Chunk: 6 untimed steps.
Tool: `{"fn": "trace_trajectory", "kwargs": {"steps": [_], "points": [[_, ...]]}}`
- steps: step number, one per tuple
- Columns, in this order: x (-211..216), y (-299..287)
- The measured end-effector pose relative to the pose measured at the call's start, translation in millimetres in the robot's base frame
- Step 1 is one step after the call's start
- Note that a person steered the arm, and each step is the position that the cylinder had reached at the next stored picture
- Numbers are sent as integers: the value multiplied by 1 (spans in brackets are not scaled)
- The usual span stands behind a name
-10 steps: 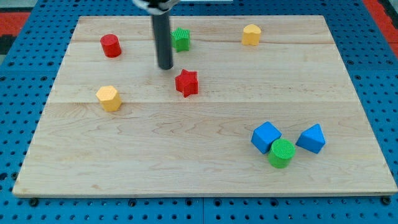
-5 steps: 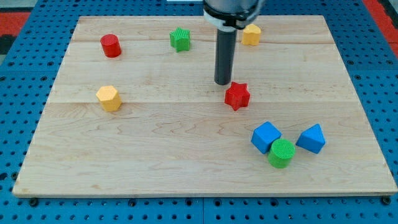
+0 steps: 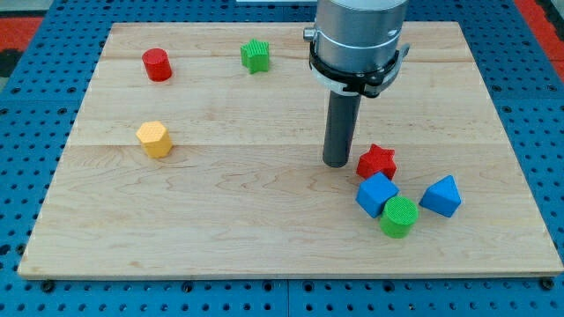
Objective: Slide the red star into blue cube
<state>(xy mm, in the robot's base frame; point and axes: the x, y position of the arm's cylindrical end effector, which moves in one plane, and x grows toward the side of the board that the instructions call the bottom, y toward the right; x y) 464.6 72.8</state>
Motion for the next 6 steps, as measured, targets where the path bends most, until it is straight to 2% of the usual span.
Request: {"fn": "trace_trajectory", "kwargs": {"steps": [1,2,4,6], "points": [[-19,33],[-19,22],[11,79],[-142,170]]}}
